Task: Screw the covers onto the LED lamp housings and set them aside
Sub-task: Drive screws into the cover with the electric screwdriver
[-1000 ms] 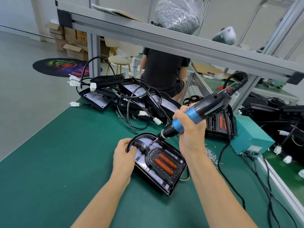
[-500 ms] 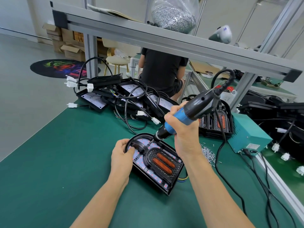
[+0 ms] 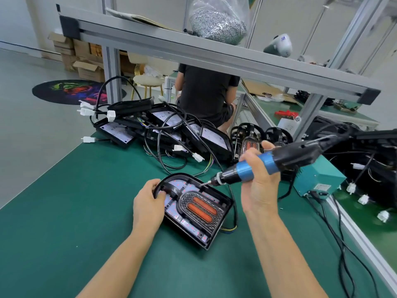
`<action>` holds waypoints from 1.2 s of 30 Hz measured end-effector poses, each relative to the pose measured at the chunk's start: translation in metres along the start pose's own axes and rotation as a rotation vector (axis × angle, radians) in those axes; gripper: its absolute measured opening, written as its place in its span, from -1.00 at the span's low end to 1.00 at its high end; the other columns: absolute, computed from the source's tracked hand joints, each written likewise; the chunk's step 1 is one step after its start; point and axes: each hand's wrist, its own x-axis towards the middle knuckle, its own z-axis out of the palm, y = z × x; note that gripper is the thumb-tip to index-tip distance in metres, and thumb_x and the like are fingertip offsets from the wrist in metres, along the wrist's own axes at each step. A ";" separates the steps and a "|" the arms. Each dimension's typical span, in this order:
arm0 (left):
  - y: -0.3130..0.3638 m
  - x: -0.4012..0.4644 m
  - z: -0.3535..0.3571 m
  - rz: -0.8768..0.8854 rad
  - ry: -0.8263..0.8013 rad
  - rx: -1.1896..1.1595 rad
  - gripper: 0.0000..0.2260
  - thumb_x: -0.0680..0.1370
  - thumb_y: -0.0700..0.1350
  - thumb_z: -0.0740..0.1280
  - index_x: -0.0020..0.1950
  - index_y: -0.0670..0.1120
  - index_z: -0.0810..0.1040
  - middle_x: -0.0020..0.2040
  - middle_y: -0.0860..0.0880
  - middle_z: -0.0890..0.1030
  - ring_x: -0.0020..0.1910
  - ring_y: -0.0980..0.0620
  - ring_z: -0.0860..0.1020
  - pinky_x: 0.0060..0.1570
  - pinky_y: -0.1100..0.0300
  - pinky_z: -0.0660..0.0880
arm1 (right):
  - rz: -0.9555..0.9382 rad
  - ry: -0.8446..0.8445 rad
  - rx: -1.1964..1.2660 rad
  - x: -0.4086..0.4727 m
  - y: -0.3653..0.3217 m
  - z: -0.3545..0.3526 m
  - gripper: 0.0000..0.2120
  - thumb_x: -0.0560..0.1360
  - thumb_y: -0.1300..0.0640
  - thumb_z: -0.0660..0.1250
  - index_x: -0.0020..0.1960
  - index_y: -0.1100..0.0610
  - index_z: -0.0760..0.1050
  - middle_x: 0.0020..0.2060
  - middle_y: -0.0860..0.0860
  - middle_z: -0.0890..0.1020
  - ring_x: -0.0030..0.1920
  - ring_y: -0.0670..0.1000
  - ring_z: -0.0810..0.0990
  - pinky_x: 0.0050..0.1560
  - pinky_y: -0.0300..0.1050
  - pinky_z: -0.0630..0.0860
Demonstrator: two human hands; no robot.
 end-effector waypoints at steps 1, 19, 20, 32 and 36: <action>-0.001 0.002 -0.002 0.013 0.010 0.055 -0.76 0.54 -0.27 0.28 0.18 -0.07 0.53 0.03 0.01 0.61 0.05 -0.02 0.53 0.08 0.13 0.41 | -0.023 0.019 0.015 0.000 -0.005 -0.006 -0.61 0.36 0.32 0.38 0.09 0.00 0.41 -0.26 -0.02 0.47 -0.21 -0.03 0.46 -0.07 -0.22 0.46; 0.093 -0.056 0.057 0.634 -0.246 0.135 -0.84 0.50 -0.33 0.30 -0.05 -0.10 0.60 -0.12 0.02 0.60 -0.18 0.17 0.53 -0.12 0.32 0.44 | -0.259 0.295 -0.081 -0.005 -0.081 -0.106 -0.63 0.44 0.41 0.32 0.10 0.02 0.38 -0.28 -0.04 0.48 -0.19 0.01 0.47 0.05 -0.10 0.45; 0.095 -0.063 0.075 0.672 -0.340 0.171 -0.86 0.50 -0.31 0.31 -0.05 -0.11 0.61 -0.11 0.02 0.60 -0.14 0.10 0.53 -0.04 0.23 0.44 | -0.263 0.306 -0.084 -0.006 -0.082 -0.108 -0.63 0.44 0.41 0.33 0.09 0.03 0.39 -0.27 -0.03 0.47 -0.17 0.03 0.46 0.06 -0.09 0.45; 0.069 -0.073 0.176 0.515 -0.551 0.720 -0.84 0.57 -0.22 0.21 0.01 -0.09 0.58 0.04 -0.11 0.53 0.06 -0.15 0.52 -0.07 0.12 0.44 | -0.287 0.318 -0.084 -0.010 -0.096 -0.126 -0.64 0.43 0.39 0.35 0.11 0.07 0.37 -0.32 -0.14 0.51 -0.22 -0.05 0.49 -0.04 -0.20 0.52; 0.071 -0.071 0.183 0.571 -0.530 0.803 -0.83 0.56 -0.21 0.22 -0.05 -0.08 0.61 -0.11 -0.04 0.47 -0.08 -0.10 0.52 -0.24 0.22 0.32 | -0.282 0.332 -0.092 -0.010 -0.098 -0.129 -0.64 0.38 0.34 0.37 0.09 0.04 0.39 -0.31 -0.12 0.52 -0.23 -0.05 0.52 -0.06 -0.21 0.53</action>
